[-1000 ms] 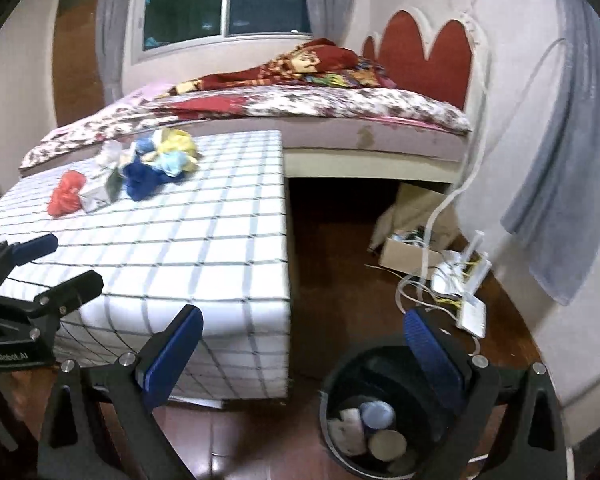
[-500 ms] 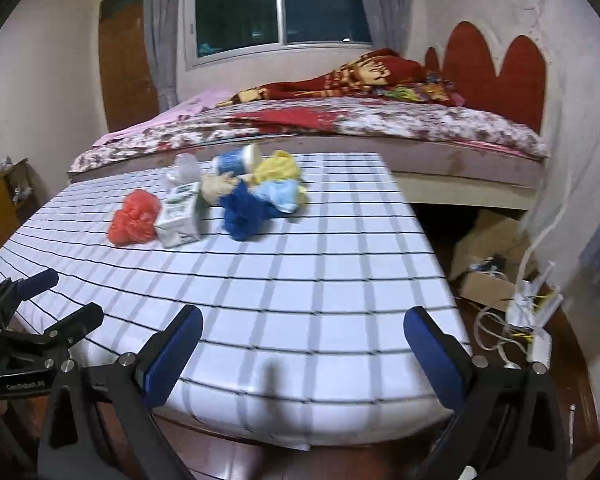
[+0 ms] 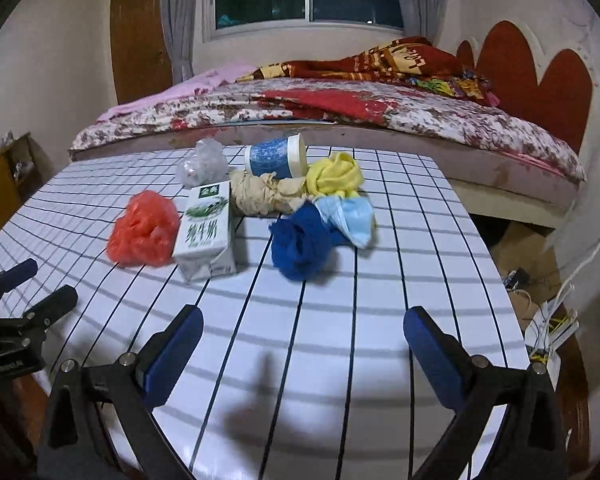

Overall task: Collect trash
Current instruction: 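Grasp the blue cloth with the right tool while the left tool grasps the red plastic bag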

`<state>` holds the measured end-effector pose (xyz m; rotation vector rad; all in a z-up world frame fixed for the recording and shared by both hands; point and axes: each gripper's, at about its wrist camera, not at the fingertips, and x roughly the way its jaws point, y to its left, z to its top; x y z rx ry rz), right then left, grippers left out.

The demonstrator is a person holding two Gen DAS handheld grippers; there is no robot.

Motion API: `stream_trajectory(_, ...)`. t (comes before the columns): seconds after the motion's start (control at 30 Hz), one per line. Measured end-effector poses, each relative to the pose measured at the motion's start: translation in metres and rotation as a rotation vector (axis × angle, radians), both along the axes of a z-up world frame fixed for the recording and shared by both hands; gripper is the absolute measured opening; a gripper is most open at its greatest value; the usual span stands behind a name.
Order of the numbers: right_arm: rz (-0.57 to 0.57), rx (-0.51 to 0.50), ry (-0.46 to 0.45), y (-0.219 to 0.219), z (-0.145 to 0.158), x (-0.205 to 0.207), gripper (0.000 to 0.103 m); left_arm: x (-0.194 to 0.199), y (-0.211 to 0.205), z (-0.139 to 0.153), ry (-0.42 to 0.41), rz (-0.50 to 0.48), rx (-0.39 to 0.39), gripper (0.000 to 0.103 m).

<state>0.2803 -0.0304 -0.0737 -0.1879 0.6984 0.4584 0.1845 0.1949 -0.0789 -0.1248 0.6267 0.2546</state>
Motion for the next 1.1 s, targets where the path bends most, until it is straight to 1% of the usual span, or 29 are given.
stream_trajectory(0.1, 0.0, -0.02, 0.019, 0.012, -0.001, 0.023, 0.096, 0.021, 0.008, -0.002, 0.008, -0.01, -0.007, 0.098)
stream_trajectory(0.17, -0.003, -0.029, 0.047, 0.019, -0.004, 0.04, 0.095, 0.034, 0.014, -0.004, 0.018, -0.02, -0.013, 0.094)
stream_trajectory(0.23, -0.011, -0.038, 0.079, 0.024, -0.011, 0.056, 0.091, 0.05, 0.016, -0.009, 0.048, -0.028, -0.014, 0.094)
stream_trajectory(0.3, -0.018, -0.052, 0.106, 0.028, -0.019, 0.066, 0.09, 0.064, 0.019, -0.016, 0.086, -0.035, -0.014, 0.089)
stream_trajectory(0.33, -0.023, -0.061, 0.114, 0.029, -0.023, 0.07, 0.089, 0.069, 0.02, -0.019, 0.092, -0.04, -0.011, 0.085)
stream_trajectory(0.37, -0.024, -0.063, 0.127, 0.03, -0.027, 0.075, 0.088, 0.073, 0.021, -0.02, 0.094, -0.044, -0.01, 0.085)
stream_trajectory(0.4, -0.023, -0.06, 0.141, 0.031, -0.03, 0.079, 0.085, 0.076, 0.022, -0.022, 0.097, -0.044, -0.013, 0.085)
stream_trajectory(0.43, -0.022, -0.055, 0.147, 0.032, -0.032, 0.082, 0.083, 0.078, 0.023, -0.022, 0.098, -0.043, -0.023, 0.085)
stream_trajectory(0.5, -0.018, -0.039, 0.158, 0.032, -0.033, 0.085, 0.082, 0.082, 0.028, -0.022, 0.103, -0.048, -0.06, 0.085)
stream_trajectory(0.57, -0.011, -0.029, 0.173, 0.035, -0.036, 0.089, 0.076, 0.089, 0.029, -0.023, 0.112, -0.05, -0.072, 0.085)
stream_trajectory(0.63, 0.001, -0.021, 0.195, 0.038, -0.039, 0.093, 0.059, 0.098, 0.029, -0.026, 0.137, -0.06, -0.077, 0.085)
stream_trajectory(0.7, 0.017, -0.011, 0.212, 0.041, -0.041, 0.094, 0.051, 0.102, 0.029, -0.029, 0.157, -0.07, -0.086, 0.084)
stream_trajectory(0.73, 0.021, -0.012, 0.212, 0.043, -0.042, 0.094, 0.05, 0.105, 0.029, -0.03, 0.167, -0.081, -0.092, 0.077)
stream_trajectory(0.77, 0.025, -0.015, 0.207, 0.044, -0.042, 0.093, 0.048, 0.106, 0.03, -0.031, 0.172, -0.09, -0.1, 0.066)
stream_trajectory(0.8, 0.034, -0.012, 0.206, 0.044, -0.041, 0.091, 0.045, 0.108, 0.029, -0.032, 0.177, -0.097, -0.108, 0.061)
stream_trajectory(0.83, 0.039, -0.003, 0.205, 0.044, -0.041, 0.089, 0.043, 0.108, 0.029, -0.032, 0.181, -0.107, -0.116, 0.052)
stream_trajectory(0.87, 0.045, 0.005, 0.206, 0.043, -0.04, 0.086, 0.043, 0.107, 0.029, -0.032, 0.177, -0.113, -0.12, 0.046)
stream_trajectory(0.93, 0.058, 0.013, 0.197, 0.042, -0.039, 0.079, 0.042, 0.1, 0.029, -0.029, 0.151, -0.117, -0.12, 0.043)
stream_trajectory(1.03, 0.071, 0.016, 0.179, 0.036, -0.035, 0.07, 0.042, 0.084, 0.024, -0.02, 0.099, -0.111, -0.074, 0.042)
stream_trajectory(1.1, 0.083, 0.024, 0.17, 0.032, -0.032, 0.063, 0.042, 0.072, 0.02, -0.015, 0.075, -0.109, -0.059, 0.042)
